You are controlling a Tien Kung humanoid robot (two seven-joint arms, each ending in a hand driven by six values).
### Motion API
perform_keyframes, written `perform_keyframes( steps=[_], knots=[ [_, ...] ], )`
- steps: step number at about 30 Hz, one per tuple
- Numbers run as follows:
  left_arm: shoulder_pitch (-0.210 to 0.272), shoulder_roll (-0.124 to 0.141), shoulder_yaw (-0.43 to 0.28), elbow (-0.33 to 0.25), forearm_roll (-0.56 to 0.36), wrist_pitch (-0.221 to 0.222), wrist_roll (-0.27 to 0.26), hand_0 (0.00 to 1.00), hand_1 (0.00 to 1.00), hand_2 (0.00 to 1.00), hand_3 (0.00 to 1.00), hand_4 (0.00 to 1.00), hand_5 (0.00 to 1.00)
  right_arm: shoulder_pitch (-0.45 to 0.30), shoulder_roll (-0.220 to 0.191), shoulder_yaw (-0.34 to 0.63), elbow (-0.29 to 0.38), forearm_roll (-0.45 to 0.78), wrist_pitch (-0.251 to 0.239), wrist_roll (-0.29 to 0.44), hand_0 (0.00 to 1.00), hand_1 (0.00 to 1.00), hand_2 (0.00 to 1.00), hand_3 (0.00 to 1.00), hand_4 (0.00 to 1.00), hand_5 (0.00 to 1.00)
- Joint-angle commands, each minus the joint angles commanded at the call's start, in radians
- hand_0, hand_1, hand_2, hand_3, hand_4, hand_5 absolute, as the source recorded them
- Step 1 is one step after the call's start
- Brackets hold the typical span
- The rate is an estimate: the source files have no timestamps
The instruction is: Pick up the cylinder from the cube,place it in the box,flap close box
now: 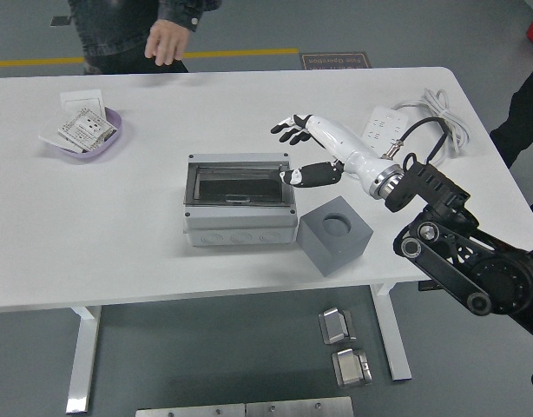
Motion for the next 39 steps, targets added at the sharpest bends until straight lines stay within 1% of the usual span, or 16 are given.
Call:
perform_keyframes(
  steps=[1, 6, 7, 9, 12, 13, 18, 19, 24, 25, 28, 30, 31, 39],
  knots=[
    [0.000, 0.001, -0.001, 0.000, 0.002, 0.000, 0.000, 0.689, 0.683, 0.603, 0.717, 0.715, 0.394, -0.021, -0.001, 0.032, 0.013, -0.001, -0.006, 0.006, 0.681, 0.634, 0.673, 0.749, 0.917, 0.364],
    [-0.001, 0.004, -0.001, 0.000, 0.003, 0.002, -0.001, 0.689, 0.683, 0.603, 0.717, 0.715, 0.394, -0.091, 0.009, 0.140, 0.053, 0.021, -0.032, 0.038, 0.681, 0.634, 0.673, 0.749, 0.917, 0.364],
    [-0.002, 0.005, 0.000, 0.000, 0.003, 0.002, -0.002, 0.689, 0.683, 0.604, 0.717, 0.715, 0.396, -0.105, 0.011, 0.160, 0.058, 0.032, -0.039, 0.047, 0.678, 0.632, 0.670, 0.747, 0.921, 0.376],
    [-0.002, 0.007, 0.001, 0.000, 0.002, 0.002, -0.002, 0.689, 0.683, 0.604, 0.717, 0.715, 0.396, -0.134, 0.015, 0.197, 0.065, 0.062, -0.054, 0.069, 0.678, 0.632, 0.670, 0.747, 0.921, 0.376],
    [0.000, 0.011, 0.004, 0.000, -0.004, 0.003, -0.003, 0.689, 0.683, 0.604, 0.717, 0.715, 0.396, -0.189, 0.021, 0.250, 0.061, 0.135, -0.073, 0.121, 0.678, 0.632, 0.670, 0.747, 0.921, 0.376],
    [0.001, 0.012, 0.005, 0.000, -0.005, 0.004, -0.003, 0.689, 0.683, 0.602, 0.715, 0.715, 0.397, -0.207, 0.023, 0.260, 0.056, 0.163, -0.074, 0.139, 0.678, 0.632, 0.668, 0.741, 0.932, 0.396],
    [0.005, 0.014, 0.010, 0.000, -0.022, 0.007, -0.005, 0.689, 0.683, 0.602, 0.715, 0.715, 0.397, -0.280, 0.040, 0.303, 0.027, 0.301, -0.060, 0.208, 0.678, 0.632, 0.668, 0.741, 0.932, 0.396],
    [0.006, 0.014, 0.013, 0.000, -0.028, 0.008, -0.005, 0.689, 0.683, 0.603, 0.716, 0.718, 0.400, -0.291, 0.044, 0.311, 0.022, 0.330, -0.054, 0.217, 0.678, 0.622, 0.653, 0.714, 0.949, 0.468],
    [0.002, 0.014, 0.026, 0.000, -0.056, 0.013, -0.008, 0.689, 0.683, 0.603, 0.716, 0.718, 0.400, -0.327, 0.060, 0.345, 0.002, 0.455, -0.031, 0.238, 0.678, 0.622, 0.653, 0.714, 0.949, 0.468],
    [0.001, 0.014, 0.028, 0.000, -0.061, 0.014, -0.008, 0.689, 0.683, 0.604, 0.715, 0.719, 0.402, -0.330, 0.062, 0.350, -0.001, 0.475, -0.028, 0.241, 0.677, 0.631, 0.657, 0.715, 0.982, 0.575],
    [-0.002, 0.016, 0.036, 0.000, -0.077, 0.017, -0.010, 0.689, 0.683, 0.604, 0.715, 0.719, 0.402, -0.338, 0.068, 0.365, -0.010, 0.544, -0.016, 0.247, 0.677, 0.631, 0.657, 0.715, 0.982, 0.575],
    [-0.004, 0.018, 0.040, 0.000, -0.086, 0.019, -0.010, 0.689, 0.683, 0.604, 0.715, 0.719, 0.402, -0.341, 0.071, 0.372, -0.013, 0.576, -0.010, 0.250, 0.677, 0.631, 0.657, 0.715, 0.982, 0.575],
    [-0.004, 0.018, 0.041, 0.000, -0.090, 0.020, -0.010, 0.689, 0.683, 0.605, 0.716, 0.721, 0.405, -0.343, 0.073, 0.375, -0.014, 0.588, -0.008, 0.251, 0.715, 0.657, 0.677, 0.734, 0.992, 0.605],
    [-0.007, 0.021, 0.048, 0.000, -0.111, 0.025, -0.012, 0.689, 0.683, 0.606, 0.716, 0.723, 0.411, -0.359, 0.089, 0.391, -0.009, 0.616, 0.005, 0.255, 0.720, 0.656, 0.682, 0.734, 0.996, 0.608]
  ],
)
